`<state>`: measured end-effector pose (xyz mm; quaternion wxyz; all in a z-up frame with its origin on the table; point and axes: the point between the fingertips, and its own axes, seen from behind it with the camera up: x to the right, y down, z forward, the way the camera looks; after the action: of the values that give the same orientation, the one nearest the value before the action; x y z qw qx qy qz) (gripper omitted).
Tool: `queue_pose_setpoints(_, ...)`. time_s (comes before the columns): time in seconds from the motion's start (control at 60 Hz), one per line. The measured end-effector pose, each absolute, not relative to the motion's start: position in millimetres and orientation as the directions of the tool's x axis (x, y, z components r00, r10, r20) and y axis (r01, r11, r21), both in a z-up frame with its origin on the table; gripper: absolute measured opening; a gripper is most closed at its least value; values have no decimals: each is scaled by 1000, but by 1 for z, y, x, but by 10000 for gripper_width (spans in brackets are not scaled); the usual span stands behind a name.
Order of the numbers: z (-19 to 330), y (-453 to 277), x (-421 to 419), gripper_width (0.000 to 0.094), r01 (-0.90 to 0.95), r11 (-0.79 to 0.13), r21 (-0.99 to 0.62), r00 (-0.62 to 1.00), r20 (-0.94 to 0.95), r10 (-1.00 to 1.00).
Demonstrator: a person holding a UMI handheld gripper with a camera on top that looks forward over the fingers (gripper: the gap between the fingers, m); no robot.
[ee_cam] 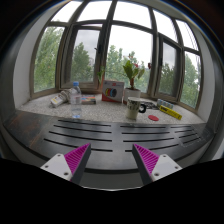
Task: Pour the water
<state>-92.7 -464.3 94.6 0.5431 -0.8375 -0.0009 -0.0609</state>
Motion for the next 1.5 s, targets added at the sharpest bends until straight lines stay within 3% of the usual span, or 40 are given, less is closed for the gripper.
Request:
queue_pose_setpoints(0.333, 102, -253, -262, 853, 65, -268, -961, 997, 51, 60)
queue_pose_setpoints(0.667, 74, -89, -289, 840, 57, -234, -971, 998, 62, -15)
queue_pose_setpoints(0.717, 71, -78, -289, 779, 47, -234, -971, 998, 54, -24)
queue_pose_setpoints(0.783, 71, -69, -287, 567, 23, -227, -974, 999, 31, -30)
queue_pose_setpoints(0.817, 72, -67, -286, 560, 9, -223, -975, 999, 17, -34)
queue_pose_setpoints(0.917, 73, -67, -284, 388, -14, -213, -977, 999, -6, -41)
queue_pose_setpoints(1.067, 74, -68, -285, 288, -3, -196, -981, 1000, 3, -30)
queue_pose_setpoints(1.167, 79, -70, -286, 284, 4, -190, -982, 1000, 7, -14)
queue_pose_setpoints(1.3, 119, -79, -294, 285, -66, -148, -987, 997, -73, 39)
queue_pose_setpoints(1.5, 244, -97, -302, 285, -475, -71, -877, 848, -478, 231)
